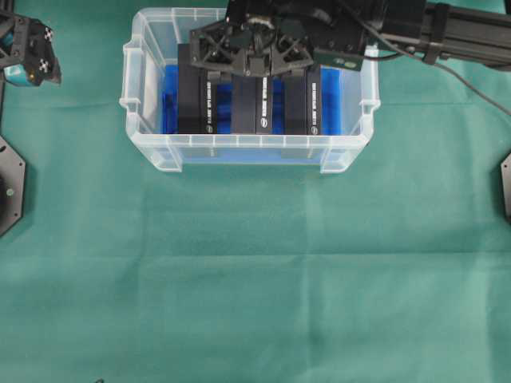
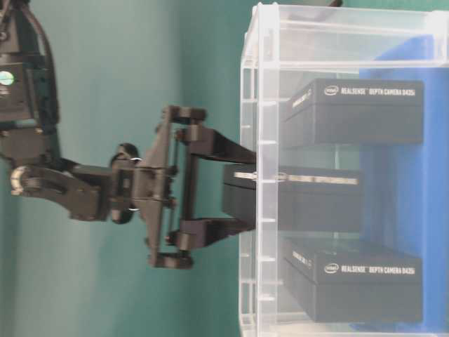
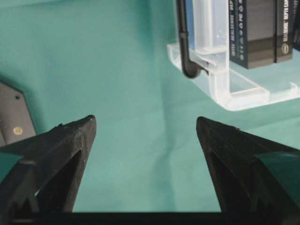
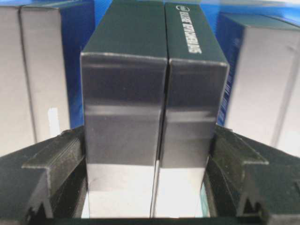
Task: Take out the box from the case.
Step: 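Close the right gripper on the middle black box pair, then lift the gripped boxes straight up out of the case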
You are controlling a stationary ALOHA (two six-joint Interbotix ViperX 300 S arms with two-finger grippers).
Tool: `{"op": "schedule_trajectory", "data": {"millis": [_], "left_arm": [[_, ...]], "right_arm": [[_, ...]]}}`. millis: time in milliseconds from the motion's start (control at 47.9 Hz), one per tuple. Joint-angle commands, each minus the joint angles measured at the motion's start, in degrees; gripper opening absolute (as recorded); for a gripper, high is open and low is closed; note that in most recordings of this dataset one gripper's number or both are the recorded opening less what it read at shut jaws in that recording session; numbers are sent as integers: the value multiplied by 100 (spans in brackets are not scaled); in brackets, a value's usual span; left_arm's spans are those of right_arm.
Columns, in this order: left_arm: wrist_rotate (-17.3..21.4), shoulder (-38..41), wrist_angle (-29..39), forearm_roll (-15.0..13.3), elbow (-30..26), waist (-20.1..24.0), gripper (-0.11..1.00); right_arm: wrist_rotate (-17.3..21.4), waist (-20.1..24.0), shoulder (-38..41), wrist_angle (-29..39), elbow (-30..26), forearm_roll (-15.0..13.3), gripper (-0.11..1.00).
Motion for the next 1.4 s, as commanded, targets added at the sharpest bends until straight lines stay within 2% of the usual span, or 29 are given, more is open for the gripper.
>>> {"op": "schedule_trajectory", "data": {"millis": [0,585,1002,1378], "left_arm": [[0,-26,-26,26,-70,0,89],[-35,-26,-26,26,-70,0,88],[-35,-18,-18,26,-79,0,89],[-35,-18,-26,26,-79,0,89]], "right_arm": [[-9,26,-422,176,-316,-18,68],[-132,35,-624,993,-1169,-44,68],[-132,53,-624,1652,-1916,-193,68],[-132,97,-615,1934,-2180,-193,68]]}}
